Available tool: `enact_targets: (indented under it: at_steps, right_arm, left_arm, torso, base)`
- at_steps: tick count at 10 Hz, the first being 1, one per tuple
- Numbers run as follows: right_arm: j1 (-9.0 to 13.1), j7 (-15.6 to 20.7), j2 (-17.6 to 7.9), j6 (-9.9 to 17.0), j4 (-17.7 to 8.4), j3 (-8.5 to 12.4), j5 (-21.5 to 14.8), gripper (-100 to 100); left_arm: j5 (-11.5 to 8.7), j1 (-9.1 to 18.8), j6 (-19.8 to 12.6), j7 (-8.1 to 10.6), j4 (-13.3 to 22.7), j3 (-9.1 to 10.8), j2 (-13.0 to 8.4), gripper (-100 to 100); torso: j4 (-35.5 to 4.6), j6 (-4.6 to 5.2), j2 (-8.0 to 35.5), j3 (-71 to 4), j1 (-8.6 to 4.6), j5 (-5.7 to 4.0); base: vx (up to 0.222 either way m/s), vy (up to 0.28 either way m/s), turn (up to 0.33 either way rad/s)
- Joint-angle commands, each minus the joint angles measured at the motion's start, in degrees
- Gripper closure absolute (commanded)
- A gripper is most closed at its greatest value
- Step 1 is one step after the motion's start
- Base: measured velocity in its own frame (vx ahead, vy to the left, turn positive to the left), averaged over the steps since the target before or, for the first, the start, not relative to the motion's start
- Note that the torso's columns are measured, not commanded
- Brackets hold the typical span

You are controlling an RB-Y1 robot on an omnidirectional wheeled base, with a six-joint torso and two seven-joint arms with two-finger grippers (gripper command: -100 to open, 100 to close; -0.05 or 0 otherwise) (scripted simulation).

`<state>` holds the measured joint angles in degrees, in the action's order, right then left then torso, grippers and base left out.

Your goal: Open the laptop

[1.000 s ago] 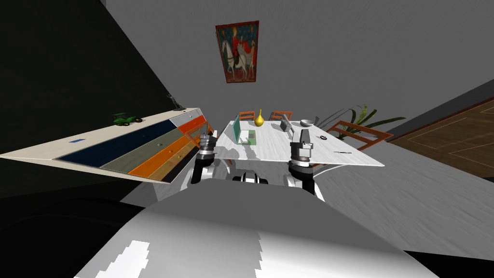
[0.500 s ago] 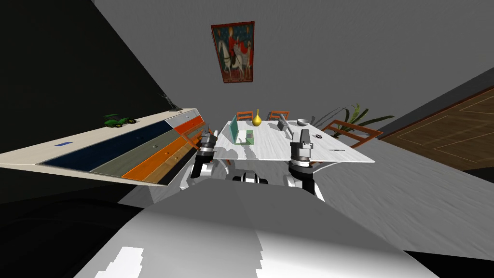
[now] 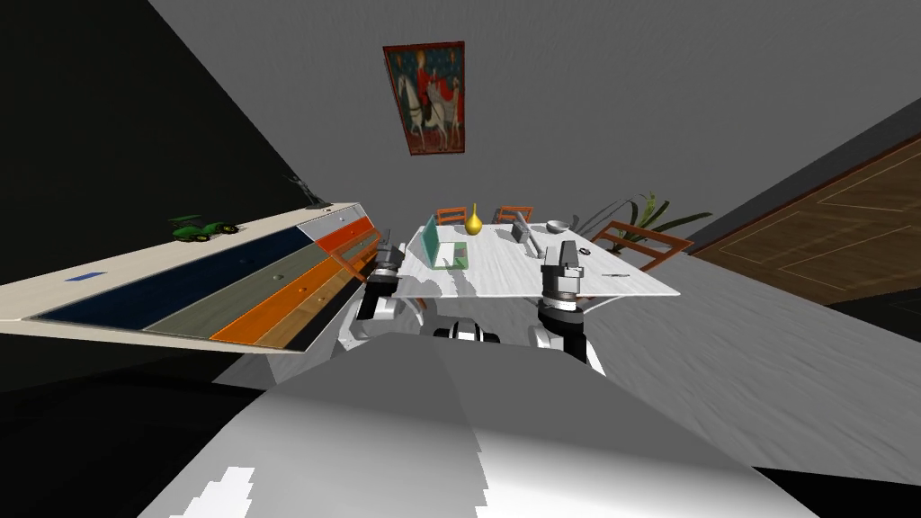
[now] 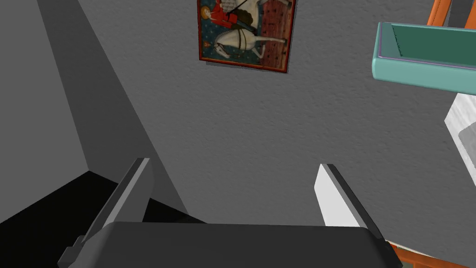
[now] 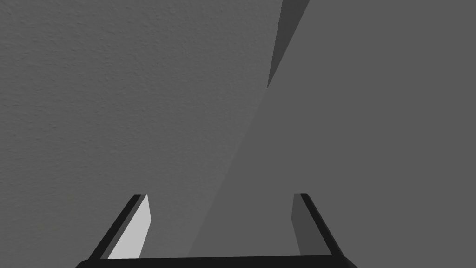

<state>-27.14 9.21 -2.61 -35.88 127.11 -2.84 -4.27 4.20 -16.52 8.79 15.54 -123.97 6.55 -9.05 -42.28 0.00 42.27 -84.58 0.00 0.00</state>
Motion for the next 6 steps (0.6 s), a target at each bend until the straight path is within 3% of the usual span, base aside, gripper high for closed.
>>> enact_targets:
  at_steps: [1,6]
  right_arm:
    - [0.0,0.0,0.0,0.0,0.0,0.0,0.0,0]
    - [0.0,0.0,0.0,0.0,0.0,0.0,0.0,0]
  left_arm:
    - [-0.51,1.58,-3.1,1.09,0.73,1.03,-0.1,-100]
    - [-1.62,5.46,-9.98,3.44,2.94,3.33,0.04,-100]
  torso:
    - [0.0,0.0,0.0,-0.01,0.0,0.0]
    - [0.0,-0.01,0.0,0.0,0.01,0.0]
  base:
    - [0.0,-0.024,-0.024]
    - [-0.003,-0.029,-0.049]
